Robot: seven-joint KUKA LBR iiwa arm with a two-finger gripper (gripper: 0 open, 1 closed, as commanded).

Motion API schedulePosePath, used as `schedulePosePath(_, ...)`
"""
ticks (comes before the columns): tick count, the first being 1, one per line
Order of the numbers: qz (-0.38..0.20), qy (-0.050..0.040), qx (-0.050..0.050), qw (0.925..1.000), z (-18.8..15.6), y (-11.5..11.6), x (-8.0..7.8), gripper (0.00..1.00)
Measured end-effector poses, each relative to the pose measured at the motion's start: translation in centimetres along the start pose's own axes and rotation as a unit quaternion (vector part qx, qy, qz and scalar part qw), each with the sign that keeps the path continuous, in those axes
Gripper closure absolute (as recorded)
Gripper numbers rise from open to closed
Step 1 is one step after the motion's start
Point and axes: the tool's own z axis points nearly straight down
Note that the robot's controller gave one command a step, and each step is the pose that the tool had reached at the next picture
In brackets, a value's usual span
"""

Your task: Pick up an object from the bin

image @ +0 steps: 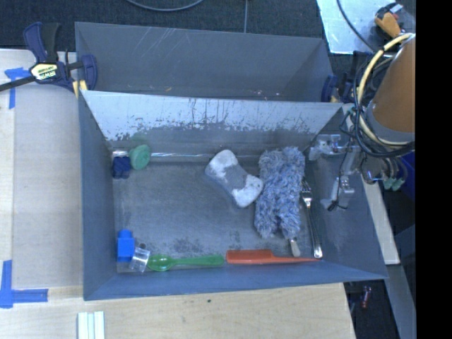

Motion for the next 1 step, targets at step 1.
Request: schedulePosePath(1,-0.132,-0.0007,0.000,0.9913,8.06,0.79,-1.80,0.00)
